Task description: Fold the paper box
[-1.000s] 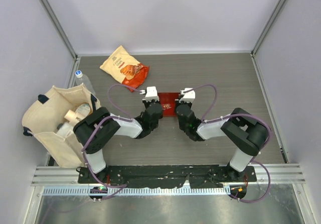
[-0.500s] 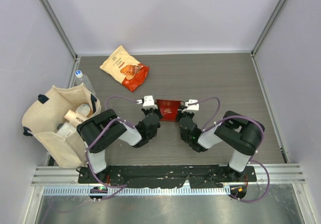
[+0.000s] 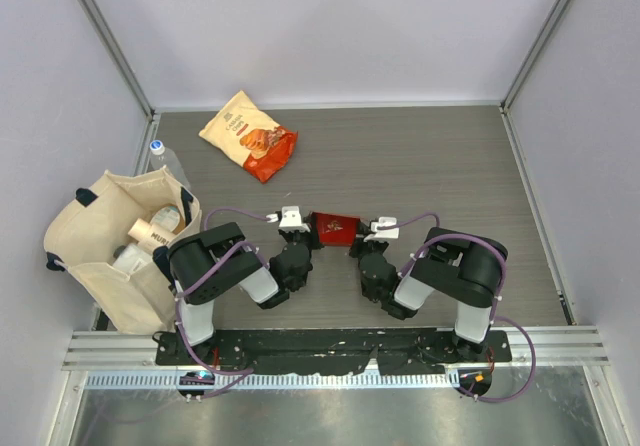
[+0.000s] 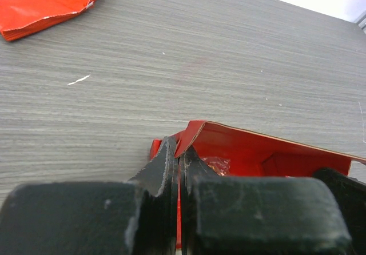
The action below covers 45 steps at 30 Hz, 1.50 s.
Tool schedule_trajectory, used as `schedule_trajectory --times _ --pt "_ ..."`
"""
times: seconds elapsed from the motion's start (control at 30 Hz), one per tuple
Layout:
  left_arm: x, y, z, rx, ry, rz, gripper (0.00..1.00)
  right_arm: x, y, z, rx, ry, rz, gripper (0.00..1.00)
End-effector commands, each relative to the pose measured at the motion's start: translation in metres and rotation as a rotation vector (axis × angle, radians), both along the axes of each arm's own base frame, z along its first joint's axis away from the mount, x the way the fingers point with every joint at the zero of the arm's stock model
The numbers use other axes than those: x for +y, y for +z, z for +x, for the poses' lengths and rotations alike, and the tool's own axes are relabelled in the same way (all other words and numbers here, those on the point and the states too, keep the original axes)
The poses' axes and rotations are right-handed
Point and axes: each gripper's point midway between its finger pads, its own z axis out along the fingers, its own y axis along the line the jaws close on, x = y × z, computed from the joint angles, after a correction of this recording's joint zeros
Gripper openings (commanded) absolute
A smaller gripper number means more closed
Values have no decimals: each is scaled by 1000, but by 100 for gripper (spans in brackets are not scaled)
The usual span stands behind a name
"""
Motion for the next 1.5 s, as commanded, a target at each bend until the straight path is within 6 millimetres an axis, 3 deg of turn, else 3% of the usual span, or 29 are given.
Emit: schedule_trajectory --times 0.0,0.1,0.23,0.27,0.3,0.33,0.37,0.4,0.43,0.47,0.5,0.53,0.57,0.63,0.77,0.93,0.97,1.03,1.2,1.43,1.47 --pt "19 -31 -13 50 39 77 0 -23 -14 -14 9 -70 -34 5" --pt "23 -37 -17 57 51 97 0 -23 -14 -22 12 -52 -58 15" --pt "22 -42 -20 60 54 110 0 -25 -6 -34 22 -40 -81 35" --pt "21 -42 -21 60 55 116 0 -25 -18 -41 68 -25 -121 38" --pt "21 -42 -21 58 59 120 0 -23 -5 -44 73 -18 -72 40" --pt "22 -41 -22 54 61 124 0 -14 -2 -45 100 1 -55 42" --pt "22 -40 -22 52 62 129 0 -28 -25 -56 212 8 -184 43" --pt "22 -40 -22 49 62 134 0 -23 -13 -59 244 3 -56 45" --pt "22 -38 -22 46 64 138 0 -20 -5 -62 270 23 -47 53" --pt "22 -38 -22 43 66 149 0 -20 -14 -71 361 91 -87 58" --pt "21 -37 -22 41 68 151 0 -15 3 -73 380 132 -17 59" --pt "20 -36 -23 38 64 153 0 -22 6 -78 448 138 -39 59" --pt "20 -34 -23 34 65 156 0 -10 5 -89 545 240 18 62" --pt "18 -33 -24 30 66 165 0 -20 29 -78 608 247 212 64" --pt "12 -29 -25 20 59 168 0 -13 82 -67 610 307 594 69" --pt "8 -27 -27 7 66 202 0 19 117 -49 665 359 887 70" --pt "8 -26 -28 6 72 204 0 24 107 -45 710 330 913 70" --pt "9 -26 -28 5 78 203 0 35 111 -42 712 360 1016 70" --pt "8 -26 -31 1 96 211 0 40 89 -31 761 263 1226 63" --pt "2 -28 -32 0 91 222 0 50 78 -17 790 191 1300 50" --pt "2 -29 -32 0 88 225 0 51 75 -17 795 182 1303 43"
